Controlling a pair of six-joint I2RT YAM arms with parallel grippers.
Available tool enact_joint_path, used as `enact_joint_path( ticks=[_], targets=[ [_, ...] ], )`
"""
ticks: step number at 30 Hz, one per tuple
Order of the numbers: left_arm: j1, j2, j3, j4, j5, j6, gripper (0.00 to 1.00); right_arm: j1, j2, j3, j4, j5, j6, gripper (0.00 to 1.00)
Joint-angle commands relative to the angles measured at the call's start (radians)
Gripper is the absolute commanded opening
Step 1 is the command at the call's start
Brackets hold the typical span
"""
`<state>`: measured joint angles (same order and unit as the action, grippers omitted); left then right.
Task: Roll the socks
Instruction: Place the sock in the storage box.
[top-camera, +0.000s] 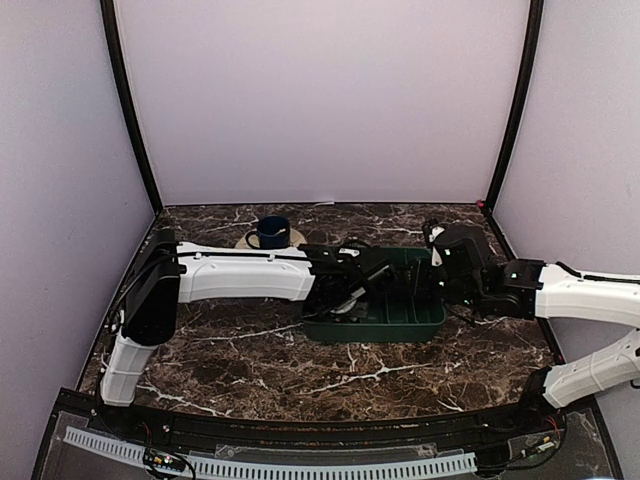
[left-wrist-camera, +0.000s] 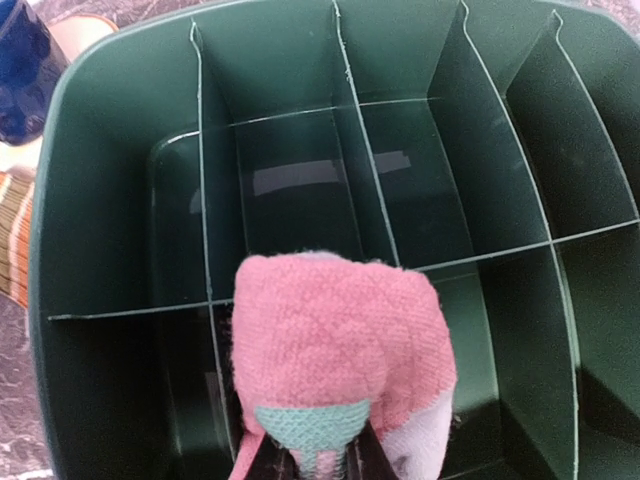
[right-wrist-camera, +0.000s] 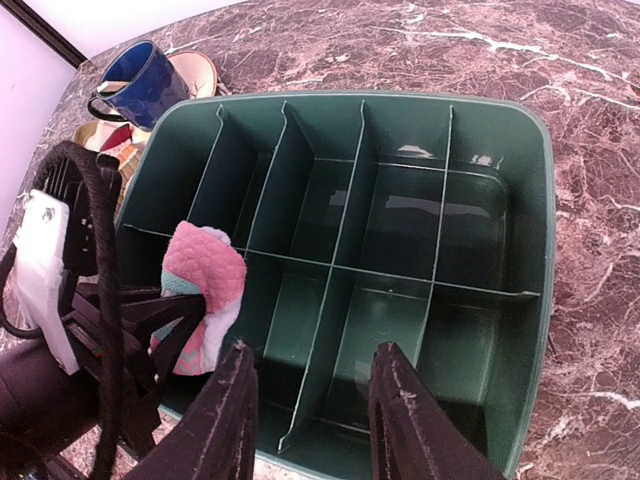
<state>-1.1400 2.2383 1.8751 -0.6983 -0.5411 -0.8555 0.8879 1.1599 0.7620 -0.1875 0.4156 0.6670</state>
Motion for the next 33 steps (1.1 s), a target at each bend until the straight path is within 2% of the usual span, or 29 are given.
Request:
enact_joint_path(
  ticks=[1, 12, 26, 33],
  targets=[
    [0.03, -0.051, -0.1, 0.047, 0.096, -0.032, 0.0, -0.007, 0.013, 0.033, -0.001, 0.008, 0.009, 0.35],
    [0.082, -0.098, -0.247, 0.195, 0.226, -0.056, 0.0, -0.007, 0.057, 0.066, -0.014, 0.006, 0.008, 0.35],
    [0.122, -0.096, -0.339, 0.27, 0.322, -0.058, 0.0, -0.007, 0.126, 0.113, -0.019, -0.003, -0.004, 0.35],
    [0.131, -0.066, -0.336, 0.263, 0.353, -0.038, 0.0, -0.007, 0.147, 0.133, -0.02, -0.006, -0.006, 0.35]
  ],
)
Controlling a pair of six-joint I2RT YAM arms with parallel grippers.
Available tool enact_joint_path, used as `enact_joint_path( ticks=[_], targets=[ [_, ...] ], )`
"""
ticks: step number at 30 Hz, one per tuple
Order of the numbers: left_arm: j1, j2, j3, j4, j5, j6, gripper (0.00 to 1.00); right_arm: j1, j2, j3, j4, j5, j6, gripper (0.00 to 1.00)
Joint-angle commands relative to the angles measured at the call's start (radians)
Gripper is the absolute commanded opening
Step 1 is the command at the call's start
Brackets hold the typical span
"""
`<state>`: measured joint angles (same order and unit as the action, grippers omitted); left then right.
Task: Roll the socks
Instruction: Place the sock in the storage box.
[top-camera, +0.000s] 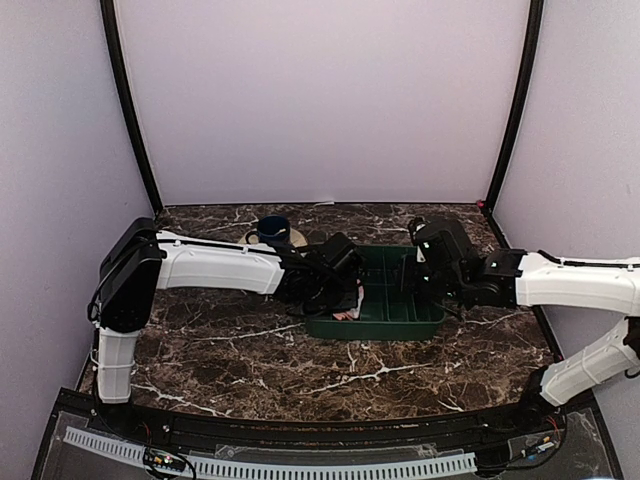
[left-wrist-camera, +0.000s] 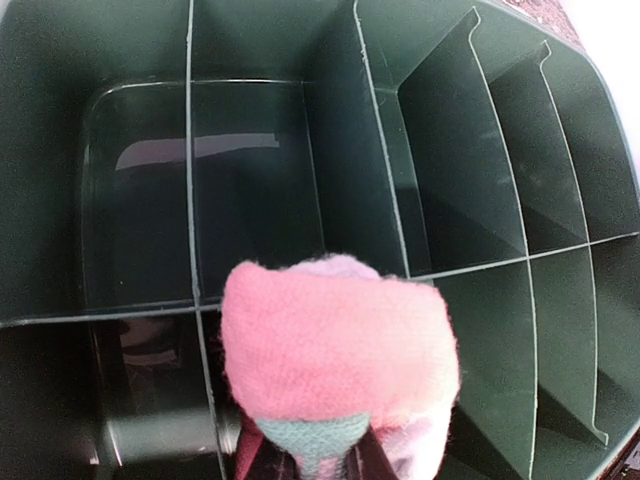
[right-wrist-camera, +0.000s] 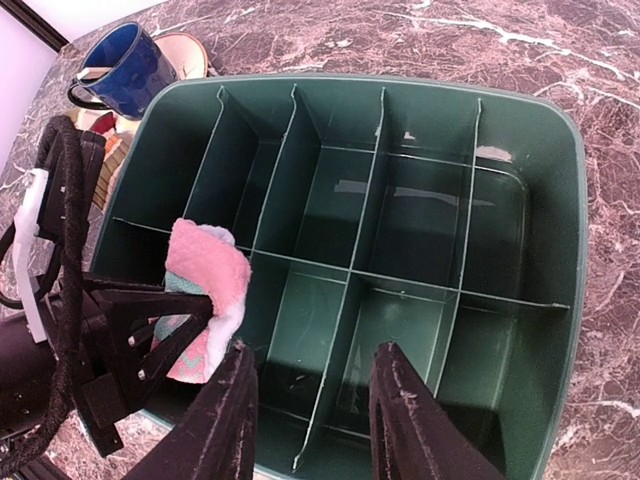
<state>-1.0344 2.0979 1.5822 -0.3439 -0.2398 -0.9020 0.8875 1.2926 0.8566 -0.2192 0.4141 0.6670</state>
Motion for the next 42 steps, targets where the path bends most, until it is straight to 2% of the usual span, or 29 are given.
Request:
enact_joint_path(
  ticks=[1, 21, 29, 42],
  targets=[
    [0.025, 0.082, -0.039, -0.099, 0.053, 0.013, 0.0, -0.006, 0.018, 0.043, 0.012, -0.007, -0.006, 0.35],
    [0.03, 0.178, -0.009, -0.2, 0.125, 0.079, 0.0, -0.014, 0.071, 0.078, 0.011, -0.02, -0.013, 0.35],
    [0.028, 0.197, -0.04, -0.207, 0.21, 0.093, 0.0, -0.023, 0.102, 0.083, 0.029, -0.042, -0.02, 0.35],
    [0.031, 0.196, 0.06, -0.409, 0.184, 0.284, 0.0, -0.061, 0.137, 0.094, 0.066, -0.095, -0.052, 0.36]
  ],
)
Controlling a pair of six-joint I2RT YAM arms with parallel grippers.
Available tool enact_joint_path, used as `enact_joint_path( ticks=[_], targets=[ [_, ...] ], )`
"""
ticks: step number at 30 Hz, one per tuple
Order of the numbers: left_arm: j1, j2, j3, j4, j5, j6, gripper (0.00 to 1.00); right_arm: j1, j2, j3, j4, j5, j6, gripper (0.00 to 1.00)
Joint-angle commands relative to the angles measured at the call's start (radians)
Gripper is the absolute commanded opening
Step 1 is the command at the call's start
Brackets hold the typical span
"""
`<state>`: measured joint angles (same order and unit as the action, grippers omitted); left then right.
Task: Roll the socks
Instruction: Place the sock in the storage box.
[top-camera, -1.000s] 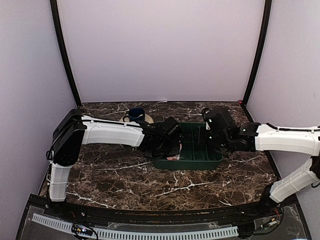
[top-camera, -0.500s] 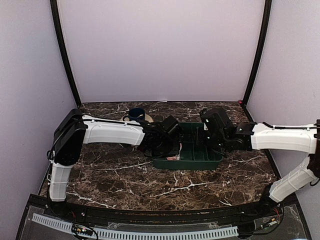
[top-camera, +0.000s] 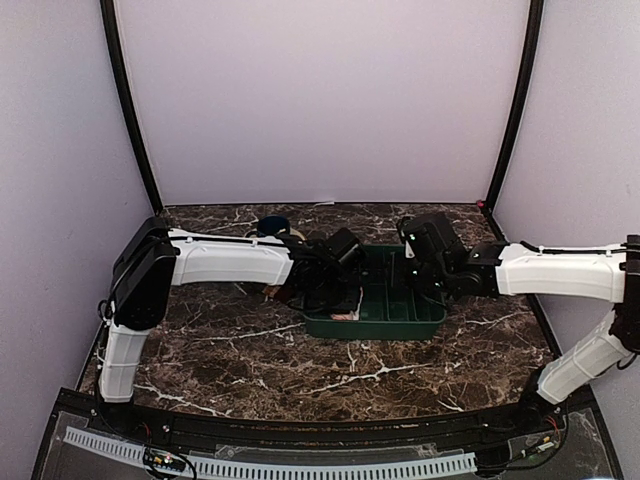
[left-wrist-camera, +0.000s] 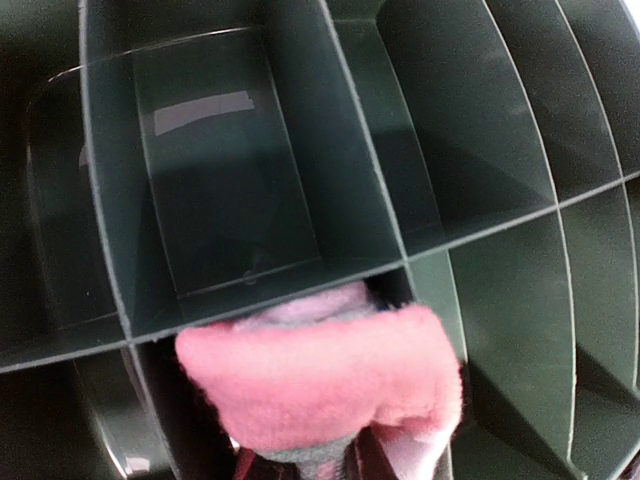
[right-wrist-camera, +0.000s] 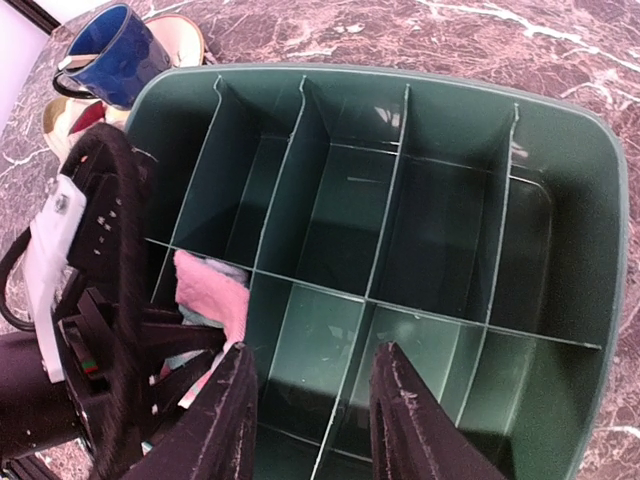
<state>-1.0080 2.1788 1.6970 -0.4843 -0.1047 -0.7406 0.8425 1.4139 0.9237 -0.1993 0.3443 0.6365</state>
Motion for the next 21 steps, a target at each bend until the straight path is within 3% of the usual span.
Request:
enact_joint_path(
  ticks=[1, 14, 17, 21],
  targets=[
    [0.004, 0.115, -0.051, -0.283, 0.047, 0.135, 0.0, -0.019, 0.019, 0.026, 0.05, -0.03, -0.024, 0.36],
    [0.004, 0.118, 0.008, -0.362, 0.06, 0.177, 0.0, -0.029, 0.031, 0.027, 0.062, -0.057, -0.025, 0.36],
    [0.003, 0.111, 0.023, -0.366, 0.069, 0.16, 0.2, -0.029, 0.031, 0.027, 0.059, -0.056, -0.026, 0.36],
    [-0.001, 0.067, 0.03, -0.334, 0.066, 0.137, 0.28, -0.029, 0.028, 0.027, 0.052, -0.055, -0.028, 0.36]
  ],
)
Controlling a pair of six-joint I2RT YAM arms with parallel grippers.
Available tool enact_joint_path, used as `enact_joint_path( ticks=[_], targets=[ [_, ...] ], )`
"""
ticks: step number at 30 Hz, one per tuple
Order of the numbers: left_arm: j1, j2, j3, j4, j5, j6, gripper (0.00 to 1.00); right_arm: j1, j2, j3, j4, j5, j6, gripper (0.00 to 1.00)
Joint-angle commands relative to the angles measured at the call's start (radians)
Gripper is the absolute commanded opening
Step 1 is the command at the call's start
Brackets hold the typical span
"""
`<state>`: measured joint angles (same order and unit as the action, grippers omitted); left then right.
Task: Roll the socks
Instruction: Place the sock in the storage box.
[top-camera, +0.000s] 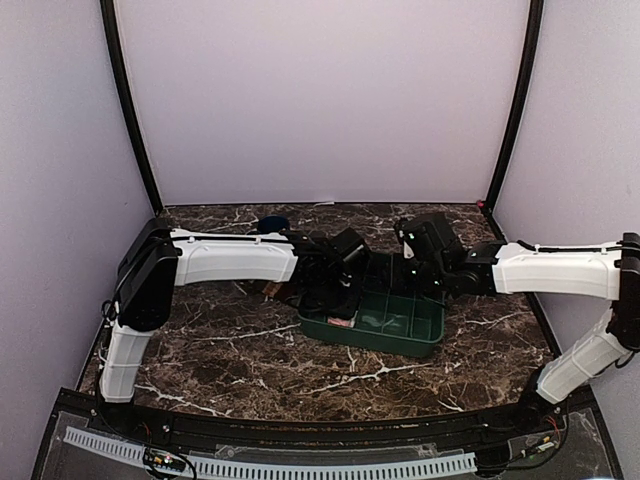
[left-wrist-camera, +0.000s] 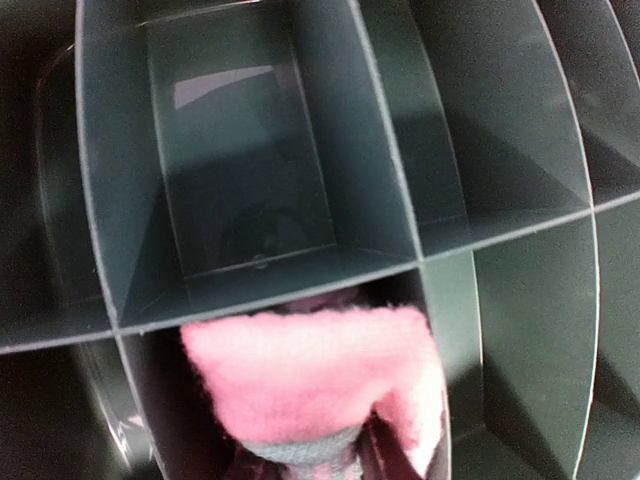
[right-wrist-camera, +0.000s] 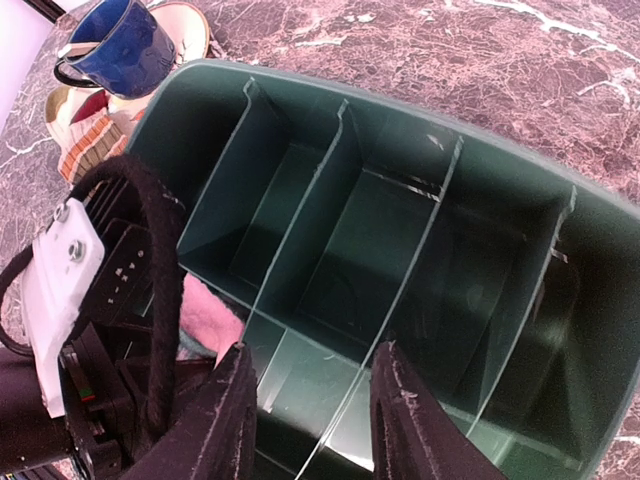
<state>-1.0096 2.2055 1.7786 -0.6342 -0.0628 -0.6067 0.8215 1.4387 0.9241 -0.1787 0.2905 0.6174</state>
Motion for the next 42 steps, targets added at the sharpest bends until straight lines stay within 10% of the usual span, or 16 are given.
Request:
enact_joint_path(
  ticks=[1, 42],
  targets=[
    [-0.001, 0.03, -0.046, -0.178, 0.021, -0.003, 0.29, -0.008, 0.003, 0.027, 0.031, -0.001, -0.008, 0.36],
    [-0.05, -0.128, 0.063, -0.044, -0.046, 0.005, 0.4, -0.007, -0.029, 0.025, 0.048, -0.009, 0.008, 0.37]
  ],
)
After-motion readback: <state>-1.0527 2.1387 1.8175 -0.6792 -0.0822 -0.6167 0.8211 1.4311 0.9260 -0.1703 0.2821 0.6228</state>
